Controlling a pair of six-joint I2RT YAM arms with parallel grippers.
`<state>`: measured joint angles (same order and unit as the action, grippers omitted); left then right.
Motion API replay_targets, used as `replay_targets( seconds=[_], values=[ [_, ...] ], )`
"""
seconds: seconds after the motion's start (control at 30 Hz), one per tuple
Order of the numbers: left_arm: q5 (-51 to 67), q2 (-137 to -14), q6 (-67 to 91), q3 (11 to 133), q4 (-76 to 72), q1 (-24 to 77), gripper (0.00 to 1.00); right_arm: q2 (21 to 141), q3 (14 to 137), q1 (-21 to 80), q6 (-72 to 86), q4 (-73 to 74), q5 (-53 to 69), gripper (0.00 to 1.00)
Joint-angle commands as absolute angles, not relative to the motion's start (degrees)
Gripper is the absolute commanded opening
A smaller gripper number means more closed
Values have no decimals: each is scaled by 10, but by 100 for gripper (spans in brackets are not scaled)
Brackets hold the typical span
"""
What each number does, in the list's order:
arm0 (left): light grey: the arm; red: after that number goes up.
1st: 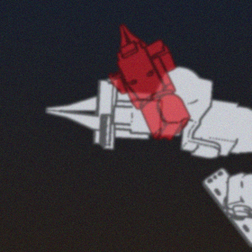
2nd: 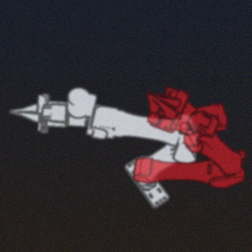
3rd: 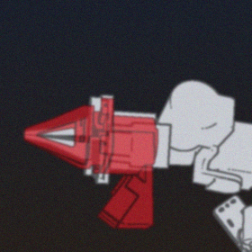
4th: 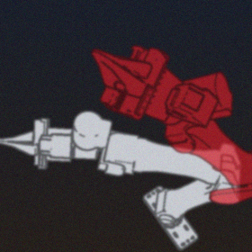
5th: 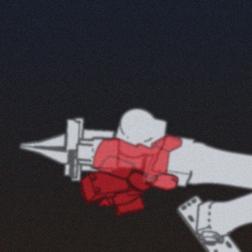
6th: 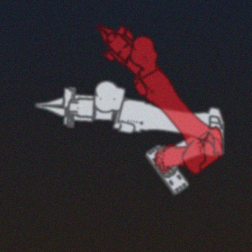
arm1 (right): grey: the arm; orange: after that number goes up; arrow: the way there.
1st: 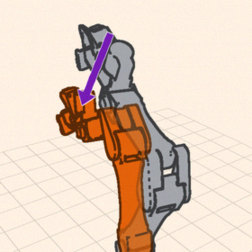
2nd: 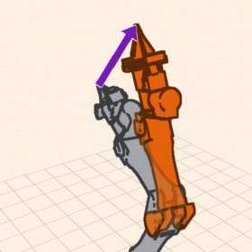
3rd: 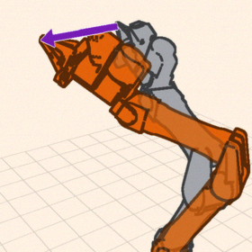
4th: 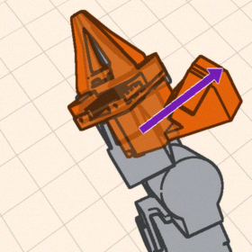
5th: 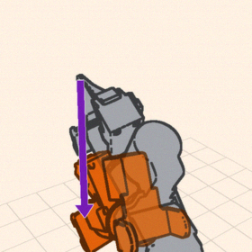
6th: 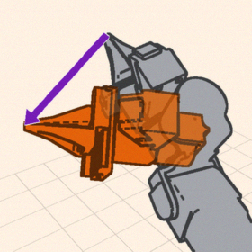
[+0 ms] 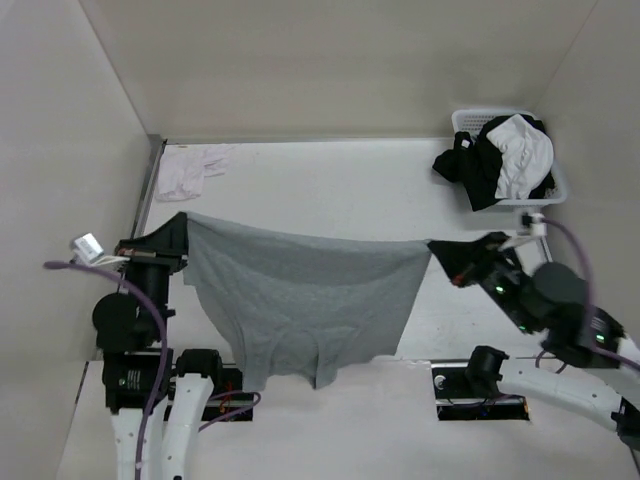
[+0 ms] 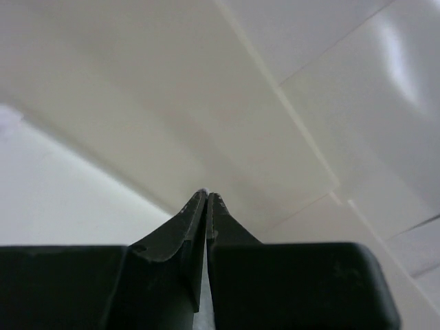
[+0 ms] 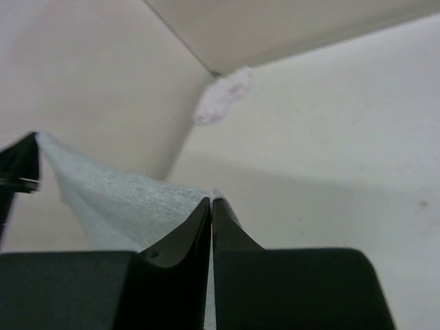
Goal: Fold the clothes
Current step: Fold the tank top
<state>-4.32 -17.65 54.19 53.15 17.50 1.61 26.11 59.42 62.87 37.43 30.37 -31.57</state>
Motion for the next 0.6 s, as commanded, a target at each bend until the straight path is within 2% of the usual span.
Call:
replay_targets(
  seconds=[0.0,0.13,0.23,0.43,0.57],
  values=[
    [-73,-217,525,451,214,17,0,353,550,548,351,274,-274,5],
    [-81,-346,539,351,86,8,0,485,509,316,350,137,-43,5],
    [-102,-501,548,337,-40,18,0,616,513,215,369,42,48,5],
    [-121,-791,550,449,-181,30,0,922,671,143,367,-6,93,5],
    [-106,-893,546,541,-185,24,0,1026,781,112,365,10,103,4]
  ],
)
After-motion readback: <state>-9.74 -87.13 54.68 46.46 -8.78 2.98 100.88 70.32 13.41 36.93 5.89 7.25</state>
